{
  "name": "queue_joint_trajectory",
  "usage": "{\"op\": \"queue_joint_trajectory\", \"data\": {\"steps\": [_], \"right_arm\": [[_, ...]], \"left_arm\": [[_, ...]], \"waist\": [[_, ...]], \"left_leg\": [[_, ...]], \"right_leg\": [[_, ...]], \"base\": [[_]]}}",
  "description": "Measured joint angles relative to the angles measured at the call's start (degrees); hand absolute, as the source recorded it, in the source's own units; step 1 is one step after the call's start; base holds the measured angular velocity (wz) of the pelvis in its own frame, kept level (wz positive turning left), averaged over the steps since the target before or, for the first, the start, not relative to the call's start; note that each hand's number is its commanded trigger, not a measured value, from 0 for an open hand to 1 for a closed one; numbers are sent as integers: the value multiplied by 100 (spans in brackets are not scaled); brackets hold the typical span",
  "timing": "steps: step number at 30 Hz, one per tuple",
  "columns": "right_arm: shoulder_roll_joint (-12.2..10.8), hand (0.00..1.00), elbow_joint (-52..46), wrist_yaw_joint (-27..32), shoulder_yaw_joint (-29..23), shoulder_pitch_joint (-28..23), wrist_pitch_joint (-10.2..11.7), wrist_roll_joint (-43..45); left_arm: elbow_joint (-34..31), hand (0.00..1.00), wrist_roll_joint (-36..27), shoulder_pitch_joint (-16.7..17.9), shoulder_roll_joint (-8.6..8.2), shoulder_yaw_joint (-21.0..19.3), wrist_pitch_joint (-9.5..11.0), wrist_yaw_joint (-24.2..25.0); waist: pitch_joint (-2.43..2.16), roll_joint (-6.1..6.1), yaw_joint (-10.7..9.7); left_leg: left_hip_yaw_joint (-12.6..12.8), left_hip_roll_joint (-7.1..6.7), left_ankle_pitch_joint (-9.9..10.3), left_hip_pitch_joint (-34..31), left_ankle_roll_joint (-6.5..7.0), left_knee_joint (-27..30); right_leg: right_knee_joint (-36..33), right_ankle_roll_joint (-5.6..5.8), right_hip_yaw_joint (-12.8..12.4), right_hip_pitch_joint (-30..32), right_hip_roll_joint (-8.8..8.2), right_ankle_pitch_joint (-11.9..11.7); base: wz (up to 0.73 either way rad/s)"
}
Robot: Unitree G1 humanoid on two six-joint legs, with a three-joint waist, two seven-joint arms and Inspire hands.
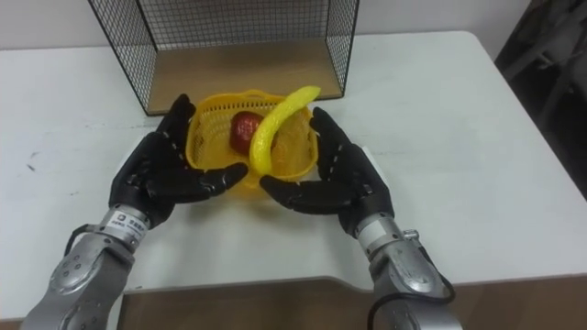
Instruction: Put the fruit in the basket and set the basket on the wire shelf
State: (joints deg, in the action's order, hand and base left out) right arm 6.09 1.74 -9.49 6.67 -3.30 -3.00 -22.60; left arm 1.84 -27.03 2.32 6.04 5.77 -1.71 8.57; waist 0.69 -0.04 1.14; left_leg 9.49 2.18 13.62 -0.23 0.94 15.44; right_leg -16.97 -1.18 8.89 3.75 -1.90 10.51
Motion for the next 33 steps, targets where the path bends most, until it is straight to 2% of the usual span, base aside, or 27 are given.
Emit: {"op": "queue_joint_trajectory", "data": {"steps": [8,11,23,33], "right_arm": [[1,0,-1,81,59,4,67,-6],[7,0,-4,142,97,12,107,-7],[8,0,-21,378,125,348,106,-6],[18,0,-184,394,92,459,112,0]], "left_arm": [[3,0,-65,5,9,21,0,0],[5,0,-273,5,16,21,1,0],[98,0,-275,4,35,109,1,0],[-62,0,-281,2,5,-4,1,-26]], "waist": [[6,2,32],[6,1,43],[12,-8,57],[8,-12,-34]], "left_leg": [[9,-1,0,-9,0,7],[8,-3,0,-15,0,1],[8,-8,0,-32,0,-4],[-10,-2,0,-51,0,6]], "right_leg": [[10,2,1,6,-1,3],[6,4,2,18,-2,5],[12,9,5,36,-5,9],[-6,9,5,49,-3,10]], "base": [[0],[0],[0],[0]]}}
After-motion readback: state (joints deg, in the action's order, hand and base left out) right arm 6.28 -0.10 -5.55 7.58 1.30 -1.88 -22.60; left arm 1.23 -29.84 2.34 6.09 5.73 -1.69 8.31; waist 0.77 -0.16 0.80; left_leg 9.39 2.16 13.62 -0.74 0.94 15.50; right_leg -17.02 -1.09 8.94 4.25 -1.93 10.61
